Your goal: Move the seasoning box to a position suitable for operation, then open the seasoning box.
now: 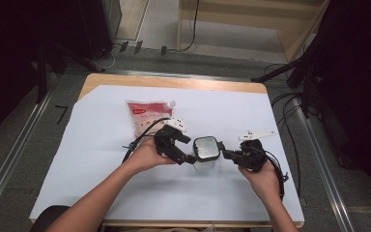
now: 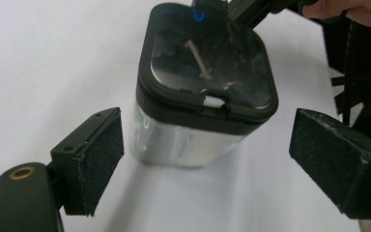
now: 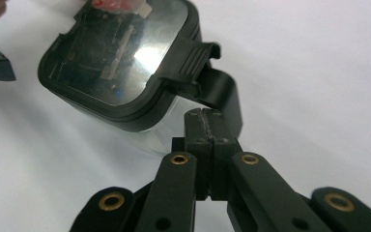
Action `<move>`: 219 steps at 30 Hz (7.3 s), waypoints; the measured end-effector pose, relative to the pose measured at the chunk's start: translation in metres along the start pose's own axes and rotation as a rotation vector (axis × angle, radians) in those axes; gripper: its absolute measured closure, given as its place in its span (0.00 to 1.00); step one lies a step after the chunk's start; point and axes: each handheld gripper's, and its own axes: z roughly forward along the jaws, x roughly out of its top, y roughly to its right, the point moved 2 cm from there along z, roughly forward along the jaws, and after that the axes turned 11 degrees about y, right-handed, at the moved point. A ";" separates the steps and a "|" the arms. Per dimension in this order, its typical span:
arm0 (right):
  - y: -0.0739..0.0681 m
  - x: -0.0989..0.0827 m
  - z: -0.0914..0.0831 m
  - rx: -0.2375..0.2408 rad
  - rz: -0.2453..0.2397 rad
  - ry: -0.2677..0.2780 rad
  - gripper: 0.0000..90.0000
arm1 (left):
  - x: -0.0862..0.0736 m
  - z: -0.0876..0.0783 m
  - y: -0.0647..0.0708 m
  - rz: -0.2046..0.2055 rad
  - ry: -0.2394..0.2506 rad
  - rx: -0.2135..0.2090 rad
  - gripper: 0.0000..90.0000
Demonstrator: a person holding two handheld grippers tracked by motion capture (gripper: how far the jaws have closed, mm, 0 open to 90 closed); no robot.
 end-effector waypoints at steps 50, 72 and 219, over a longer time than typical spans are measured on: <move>0.013 0.002 0.011 -0.062 0.063 0.005 1.00 | 0.002 0.022 0.012 0.147 -0.052 0.087 0.19; 0.012 0.002 0.010 -0.053 0.063 0.015 1.00 | 0.006 0.020 0.012 0.140 -0.042 0.080 0.19; -0.039 -0.021 -0.031 0.049 0.007 0.099 0.72 | 0.047 -0.030 0.025 0.013 -0.044 -0.014 0.47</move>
